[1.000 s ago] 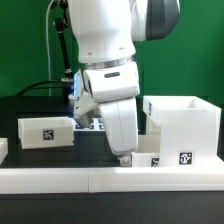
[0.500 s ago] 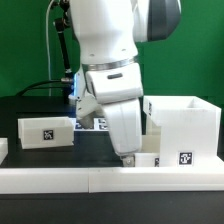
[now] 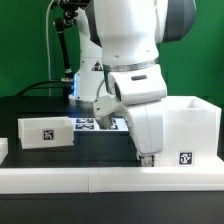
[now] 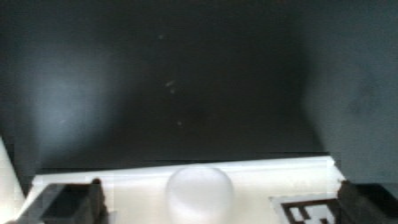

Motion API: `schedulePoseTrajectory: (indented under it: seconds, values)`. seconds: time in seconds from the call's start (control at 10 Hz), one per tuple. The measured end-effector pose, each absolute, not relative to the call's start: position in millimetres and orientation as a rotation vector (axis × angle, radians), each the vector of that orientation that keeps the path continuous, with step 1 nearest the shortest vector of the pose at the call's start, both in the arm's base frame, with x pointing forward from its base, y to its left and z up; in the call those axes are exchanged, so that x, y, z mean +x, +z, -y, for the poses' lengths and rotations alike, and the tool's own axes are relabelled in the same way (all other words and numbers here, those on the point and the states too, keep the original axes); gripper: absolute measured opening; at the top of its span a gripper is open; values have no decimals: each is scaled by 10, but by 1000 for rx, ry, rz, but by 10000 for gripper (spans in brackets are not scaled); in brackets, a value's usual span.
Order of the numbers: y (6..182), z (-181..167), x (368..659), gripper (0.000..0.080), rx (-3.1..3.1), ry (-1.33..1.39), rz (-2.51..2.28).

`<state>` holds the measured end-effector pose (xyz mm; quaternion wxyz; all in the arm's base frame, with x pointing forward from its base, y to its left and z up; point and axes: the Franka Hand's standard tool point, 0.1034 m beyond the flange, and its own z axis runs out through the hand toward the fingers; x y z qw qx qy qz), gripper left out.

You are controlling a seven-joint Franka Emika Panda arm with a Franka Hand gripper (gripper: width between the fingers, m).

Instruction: Assemble drawer

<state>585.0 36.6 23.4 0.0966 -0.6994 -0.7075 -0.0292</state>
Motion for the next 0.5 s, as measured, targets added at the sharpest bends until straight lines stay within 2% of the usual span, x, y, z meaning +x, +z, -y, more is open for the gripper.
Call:
schedulePoseTrajectory:
  seconds: [0.1, 0.5]
  values:
    - [235, -344, 5852, 649, -2071, -86, 2096]
    - [310, 164, 5927, 649, -2116, -69, 2071]
